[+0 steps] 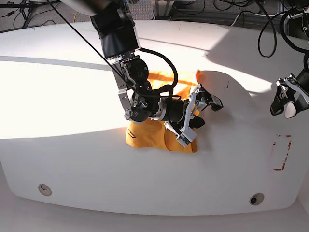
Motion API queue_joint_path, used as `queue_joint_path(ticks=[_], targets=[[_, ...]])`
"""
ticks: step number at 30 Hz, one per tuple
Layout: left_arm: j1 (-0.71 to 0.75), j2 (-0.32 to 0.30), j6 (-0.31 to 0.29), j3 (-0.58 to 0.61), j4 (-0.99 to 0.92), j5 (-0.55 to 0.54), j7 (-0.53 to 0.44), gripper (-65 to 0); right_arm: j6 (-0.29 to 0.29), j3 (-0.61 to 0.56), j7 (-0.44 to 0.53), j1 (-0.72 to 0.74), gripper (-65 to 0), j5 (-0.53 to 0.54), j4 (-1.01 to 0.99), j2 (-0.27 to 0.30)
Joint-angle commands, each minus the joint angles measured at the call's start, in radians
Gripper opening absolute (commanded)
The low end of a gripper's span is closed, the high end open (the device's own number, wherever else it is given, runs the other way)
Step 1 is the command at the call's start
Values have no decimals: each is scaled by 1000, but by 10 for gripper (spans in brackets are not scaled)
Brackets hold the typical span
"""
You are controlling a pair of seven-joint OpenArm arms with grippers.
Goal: Fold the T-shirt properly
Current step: 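Smooth the bundled shirt flat with the right gripper, then bring the left gripper back and grasp the shirt's edge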
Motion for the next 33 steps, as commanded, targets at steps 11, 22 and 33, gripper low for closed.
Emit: queue_joint_path(ticks=[11,22,33], targets=[[-10,-23,-1,-135,12,-16,-29,-304,4,7,-4,25,-105,80,73,91],[-6,-18,-1,-135,10,-16,-29,-304,4,1,-4,-96,-105,68,70,143],[-6,-25,-1,-187,9,-16,-29,-304,5,-104,21,-126,-105,66,-50,51]])
